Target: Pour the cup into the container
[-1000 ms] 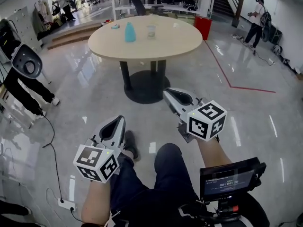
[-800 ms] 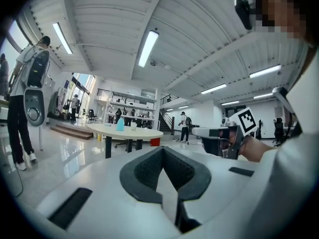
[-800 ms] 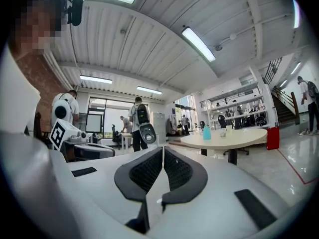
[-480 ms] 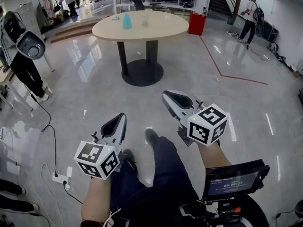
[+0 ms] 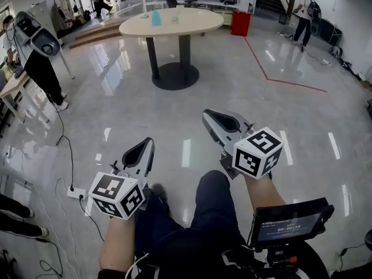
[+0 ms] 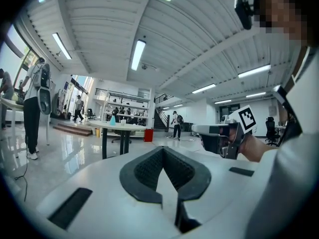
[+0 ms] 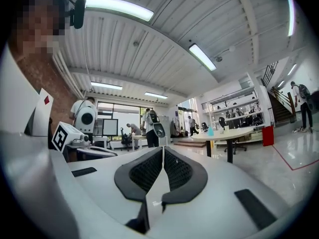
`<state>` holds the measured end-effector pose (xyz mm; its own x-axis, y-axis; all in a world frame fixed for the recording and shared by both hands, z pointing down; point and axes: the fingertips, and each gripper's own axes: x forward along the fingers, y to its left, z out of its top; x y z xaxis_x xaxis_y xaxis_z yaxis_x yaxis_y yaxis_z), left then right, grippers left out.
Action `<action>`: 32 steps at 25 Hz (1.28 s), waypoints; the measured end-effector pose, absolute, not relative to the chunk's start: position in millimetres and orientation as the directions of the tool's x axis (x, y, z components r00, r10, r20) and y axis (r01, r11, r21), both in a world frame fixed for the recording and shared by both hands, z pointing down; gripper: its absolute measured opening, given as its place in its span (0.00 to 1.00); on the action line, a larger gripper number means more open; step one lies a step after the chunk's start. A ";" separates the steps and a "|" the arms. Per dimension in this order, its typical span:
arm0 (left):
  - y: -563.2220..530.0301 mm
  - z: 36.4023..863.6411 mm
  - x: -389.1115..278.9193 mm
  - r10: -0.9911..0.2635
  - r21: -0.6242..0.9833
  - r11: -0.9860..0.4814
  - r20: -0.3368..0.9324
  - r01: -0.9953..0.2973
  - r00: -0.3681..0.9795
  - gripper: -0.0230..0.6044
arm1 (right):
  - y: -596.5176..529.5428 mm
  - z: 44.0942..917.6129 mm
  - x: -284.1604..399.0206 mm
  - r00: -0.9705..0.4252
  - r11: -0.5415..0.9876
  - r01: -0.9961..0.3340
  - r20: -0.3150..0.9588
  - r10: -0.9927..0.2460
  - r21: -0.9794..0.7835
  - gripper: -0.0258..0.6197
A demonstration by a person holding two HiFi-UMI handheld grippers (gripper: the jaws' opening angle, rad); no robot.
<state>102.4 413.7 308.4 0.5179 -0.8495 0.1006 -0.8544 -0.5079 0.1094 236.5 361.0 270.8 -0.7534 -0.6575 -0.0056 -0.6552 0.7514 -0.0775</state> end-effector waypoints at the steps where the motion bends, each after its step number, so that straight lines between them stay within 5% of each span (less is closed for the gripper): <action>1: 430.5 310.7 107.1 -0.848 0.112 -0.510 0.099 -0.853 0.520 0.03 | 378.1 273.0 243.0 -0.750 0.748 -0.660 -0.005 -0.662 -0.078 0.07; 18: 700.9 307.1 159.8 -0.819 0.111 -0.557 0.092 -0.823 0.566 0.03 | 647.4 271.5 294.1 -0.712 0.710 -0.700 -0.004 -0.702 -0.077 0.06; 32: 734.3 298.2 173.3 -0.801 0.102 -0.586 0.081 -0.804 0.593 0.03 | 686.2 260.6 306.5 -0.688 0.688 -0.725 -0.012 -0.726 -0.034 0.05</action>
